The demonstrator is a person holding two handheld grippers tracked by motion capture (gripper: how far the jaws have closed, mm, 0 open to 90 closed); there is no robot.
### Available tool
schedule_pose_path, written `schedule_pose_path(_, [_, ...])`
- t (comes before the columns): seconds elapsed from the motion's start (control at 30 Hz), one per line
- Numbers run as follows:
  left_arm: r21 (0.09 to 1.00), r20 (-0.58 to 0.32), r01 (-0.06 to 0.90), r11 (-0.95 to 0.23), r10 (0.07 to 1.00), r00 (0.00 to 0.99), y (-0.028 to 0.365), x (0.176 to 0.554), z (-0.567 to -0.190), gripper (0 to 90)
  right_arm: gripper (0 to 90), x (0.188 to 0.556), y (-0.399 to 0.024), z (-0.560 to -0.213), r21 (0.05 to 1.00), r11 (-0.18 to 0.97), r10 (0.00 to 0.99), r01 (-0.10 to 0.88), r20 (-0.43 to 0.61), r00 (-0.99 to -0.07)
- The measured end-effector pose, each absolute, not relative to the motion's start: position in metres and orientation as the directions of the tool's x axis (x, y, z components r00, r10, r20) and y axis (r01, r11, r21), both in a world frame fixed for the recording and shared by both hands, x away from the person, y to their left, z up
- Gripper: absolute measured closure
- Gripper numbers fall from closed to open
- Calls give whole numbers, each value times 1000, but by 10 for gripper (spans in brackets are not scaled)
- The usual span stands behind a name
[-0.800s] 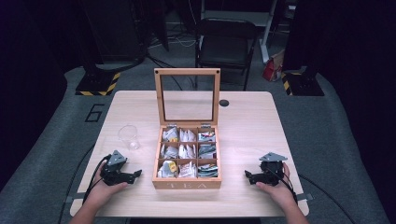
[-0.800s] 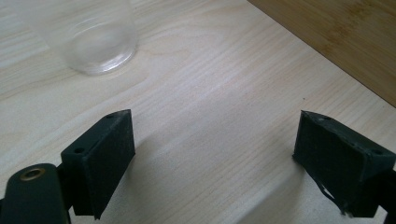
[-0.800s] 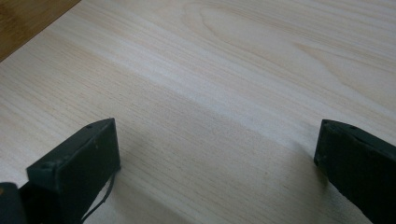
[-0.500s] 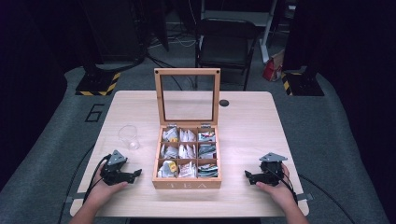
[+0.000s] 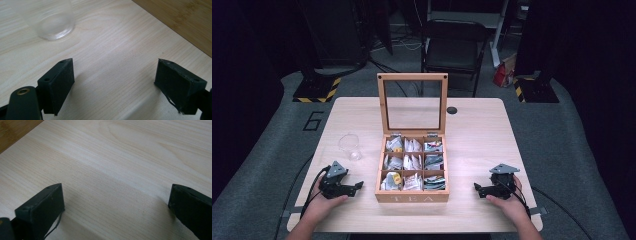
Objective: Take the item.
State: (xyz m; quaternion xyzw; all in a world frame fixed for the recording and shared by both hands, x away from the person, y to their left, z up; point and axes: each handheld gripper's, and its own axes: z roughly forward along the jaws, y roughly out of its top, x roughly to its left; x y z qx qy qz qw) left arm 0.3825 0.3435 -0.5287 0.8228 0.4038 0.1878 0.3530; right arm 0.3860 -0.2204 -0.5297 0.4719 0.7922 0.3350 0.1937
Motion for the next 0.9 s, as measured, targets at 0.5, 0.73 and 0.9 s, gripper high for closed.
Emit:
schedule_pose_path(0.5, [732, -30, 547, -406, 783, 622, 342, 372, -509, 337, 0, 386, -221, -530, 713, 337, 874, 615, 5, -485])
schedule_pose_path(0.73, [764, -81, 536, -359, 771, 631, 338, 365, -493, 398, 0, 386, -220, -530, 714, 332, 877, 617, 8, -481])
schedule_pose_path(0.9, [773, -121, 544, -326, 766, 631, 334, 363, -484, 440, 0, 386, -220, -530, 714, 331, 877, 616, 8, -480])
